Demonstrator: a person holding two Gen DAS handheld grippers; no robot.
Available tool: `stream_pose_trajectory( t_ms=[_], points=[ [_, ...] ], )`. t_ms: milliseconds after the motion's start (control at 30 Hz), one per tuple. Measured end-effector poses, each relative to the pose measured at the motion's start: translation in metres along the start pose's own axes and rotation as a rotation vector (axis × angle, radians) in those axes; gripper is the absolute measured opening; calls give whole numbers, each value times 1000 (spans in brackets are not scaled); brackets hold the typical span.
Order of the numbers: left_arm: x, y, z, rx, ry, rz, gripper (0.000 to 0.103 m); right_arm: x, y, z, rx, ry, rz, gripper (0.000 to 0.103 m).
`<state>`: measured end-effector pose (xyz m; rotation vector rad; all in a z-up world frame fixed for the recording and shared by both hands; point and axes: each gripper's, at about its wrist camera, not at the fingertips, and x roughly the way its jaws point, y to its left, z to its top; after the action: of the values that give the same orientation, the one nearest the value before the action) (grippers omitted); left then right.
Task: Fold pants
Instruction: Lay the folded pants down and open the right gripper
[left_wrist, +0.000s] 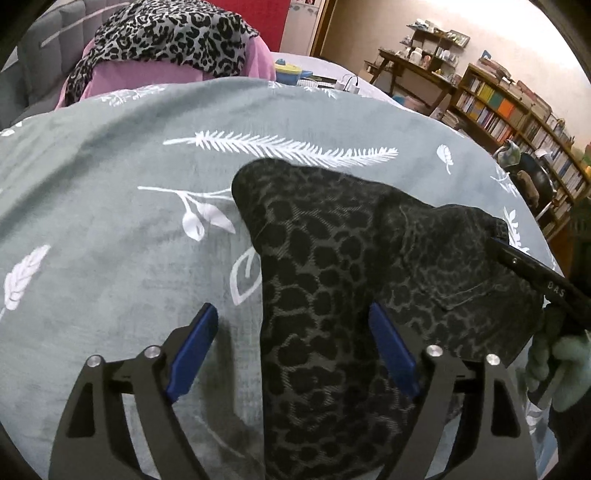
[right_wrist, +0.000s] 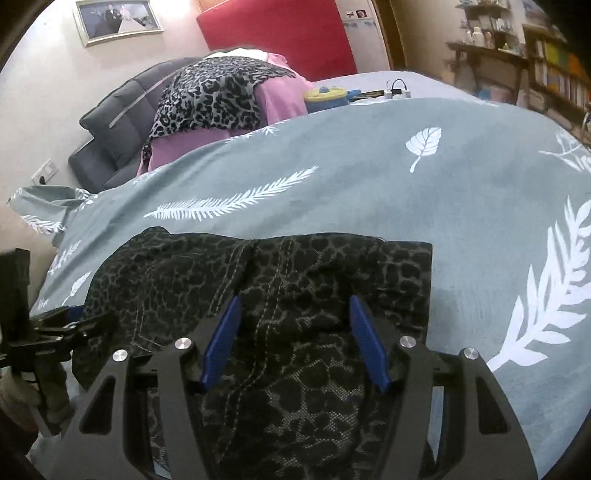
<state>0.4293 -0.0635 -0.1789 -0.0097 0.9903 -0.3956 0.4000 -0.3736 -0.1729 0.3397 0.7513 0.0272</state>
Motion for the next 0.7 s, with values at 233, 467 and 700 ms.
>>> stream_pose_trajectory(
  t_ms=[233,467,700],
  points=[
    [1,-2,-1,-16,1,33,90,-1,15,-2,-62,16,-61,63],
    [-12,-21,-6,63,19,139,98,-47,41,-23,-105,-56,-126,80],
    [-36,-45,-15,87,5,155,98,-75,58,-47,-119,-20,-206,92]
  ],
)
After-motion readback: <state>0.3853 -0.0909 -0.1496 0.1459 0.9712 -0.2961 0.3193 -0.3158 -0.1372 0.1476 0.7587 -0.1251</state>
